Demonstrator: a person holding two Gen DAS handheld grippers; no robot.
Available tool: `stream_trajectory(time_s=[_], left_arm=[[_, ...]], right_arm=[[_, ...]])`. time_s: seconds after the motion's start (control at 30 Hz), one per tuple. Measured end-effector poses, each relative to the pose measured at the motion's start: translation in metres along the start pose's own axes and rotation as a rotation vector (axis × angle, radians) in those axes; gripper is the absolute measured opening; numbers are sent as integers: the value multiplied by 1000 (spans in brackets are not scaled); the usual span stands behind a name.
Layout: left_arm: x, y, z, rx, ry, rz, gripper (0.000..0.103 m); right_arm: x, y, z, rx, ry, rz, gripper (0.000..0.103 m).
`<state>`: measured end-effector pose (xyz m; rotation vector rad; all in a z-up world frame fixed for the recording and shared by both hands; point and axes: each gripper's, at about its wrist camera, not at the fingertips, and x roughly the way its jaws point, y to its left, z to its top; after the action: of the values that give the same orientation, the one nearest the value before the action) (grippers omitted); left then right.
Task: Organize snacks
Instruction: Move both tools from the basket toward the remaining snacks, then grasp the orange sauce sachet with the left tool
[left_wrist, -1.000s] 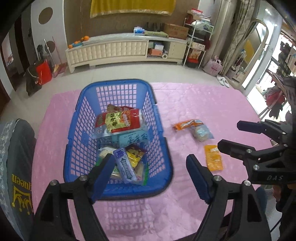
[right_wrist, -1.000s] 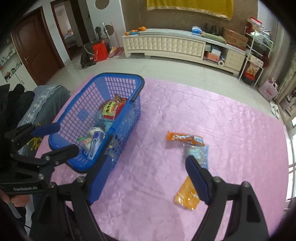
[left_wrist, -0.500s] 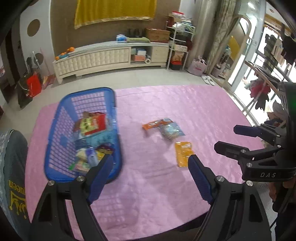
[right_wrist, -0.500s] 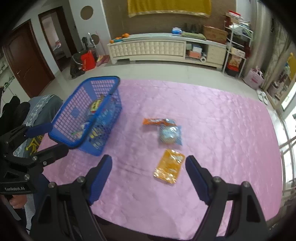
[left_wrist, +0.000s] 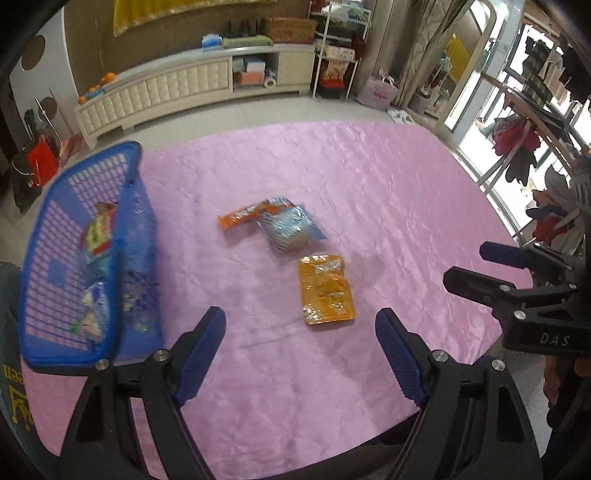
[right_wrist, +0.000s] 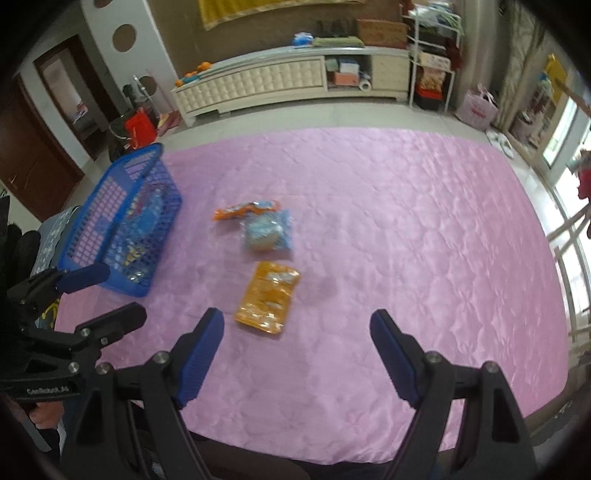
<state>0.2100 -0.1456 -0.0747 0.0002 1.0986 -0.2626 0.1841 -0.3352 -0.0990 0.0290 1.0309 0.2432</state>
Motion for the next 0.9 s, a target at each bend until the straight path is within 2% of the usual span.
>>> stream_trajectory(time_s=[0.4, 0.6, 0.73, 0.9], left_arm=[[87, -33, 21, 21, 153, 21, 82], [143, -40, 25, 52, 225, 72, 82], [165, -43, 27, 56, 251, 59, 82], [184, -47, 28, 58, 270, 90, 81]], right_arm=[[55, -63, -10, 101, 77, 40, 85], [79, -91, -9, 131, 90, 33, 85], [87, -100, -12, 119, 92, 33, 85], [96, -108, -15, 118, 101, 42, 85]])
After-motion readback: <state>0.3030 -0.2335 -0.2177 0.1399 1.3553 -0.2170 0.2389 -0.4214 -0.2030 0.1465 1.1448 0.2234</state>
